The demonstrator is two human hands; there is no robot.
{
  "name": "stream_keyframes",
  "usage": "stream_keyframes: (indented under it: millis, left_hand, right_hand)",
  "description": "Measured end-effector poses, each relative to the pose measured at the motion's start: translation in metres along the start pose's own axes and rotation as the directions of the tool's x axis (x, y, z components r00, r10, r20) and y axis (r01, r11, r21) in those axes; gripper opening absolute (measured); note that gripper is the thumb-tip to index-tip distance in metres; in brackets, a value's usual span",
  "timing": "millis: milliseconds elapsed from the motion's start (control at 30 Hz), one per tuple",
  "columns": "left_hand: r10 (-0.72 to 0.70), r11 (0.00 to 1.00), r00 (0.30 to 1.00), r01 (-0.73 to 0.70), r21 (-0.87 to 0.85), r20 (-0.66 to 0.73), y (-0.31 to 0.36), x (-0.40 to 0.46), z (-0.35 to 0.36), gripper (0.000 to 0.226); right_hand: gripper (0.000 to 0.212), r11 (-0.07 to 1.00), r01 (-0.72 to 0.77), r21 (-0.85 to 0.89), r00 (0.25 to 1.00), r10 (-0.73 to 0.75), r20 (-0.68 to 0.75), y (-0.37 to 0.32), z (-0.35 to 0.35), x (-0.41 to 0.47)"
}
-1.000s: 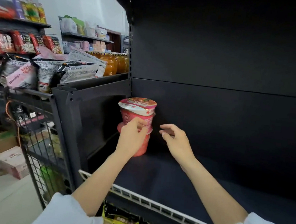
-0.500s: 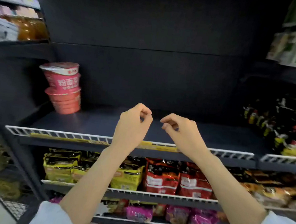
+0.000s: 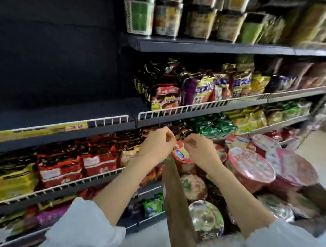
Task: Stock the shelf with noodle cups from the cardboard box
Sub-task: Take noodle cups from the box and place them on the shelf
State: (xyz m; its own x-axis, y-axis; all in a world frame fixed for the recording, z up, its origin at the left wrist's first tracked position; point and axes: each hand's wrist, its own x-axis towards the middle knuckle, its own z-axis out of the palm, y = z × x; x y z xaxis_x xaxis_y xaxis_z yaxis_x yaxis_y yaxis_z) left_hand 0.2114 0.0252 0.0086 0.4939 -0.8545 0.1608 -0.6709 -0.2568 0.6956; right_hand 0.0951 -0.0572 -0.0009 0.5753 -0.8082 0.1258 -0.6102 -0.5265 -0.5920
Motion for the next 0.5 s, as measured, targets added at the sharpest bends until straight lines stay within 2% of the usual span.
stream_keyframes:
  millis: [233,333,400,500]
  left_hand:
    - [-0.042,0.999,0.983,0.039,0.022,0.179,0.082,0.039,0.127,0.022]
    - [-0.136,0.991,0.959,0.129,0.042,0.250,0.110,0.052,0.175,0.028]
    - [-0.246,0.969,0.918,0.223,0.108,0.313,0.117,0.060,0.202,0.035]
    - [-0.349,0.936,0.861,0.338,0.098,0.370,0.110,0.066,0.226,0.051]
  right_hand:
    - [0.042,0.976,-0.037,-0.212,0.993,0.060,0.105,0.144,-0.065,0.030]
    - [0.054,0.945,-0.069,-0.321,0.976,0.131,0.176,0.201,-0.088,0.042]
    - [0.056,0.941,-0.086,-0.327,0.962,0.164,0.218,0.229,-0.098,0.045]
    - [0.057,0.958,-0.021,-0.287,0.957,0.103,0.271,0.249,-0.106,0.043]
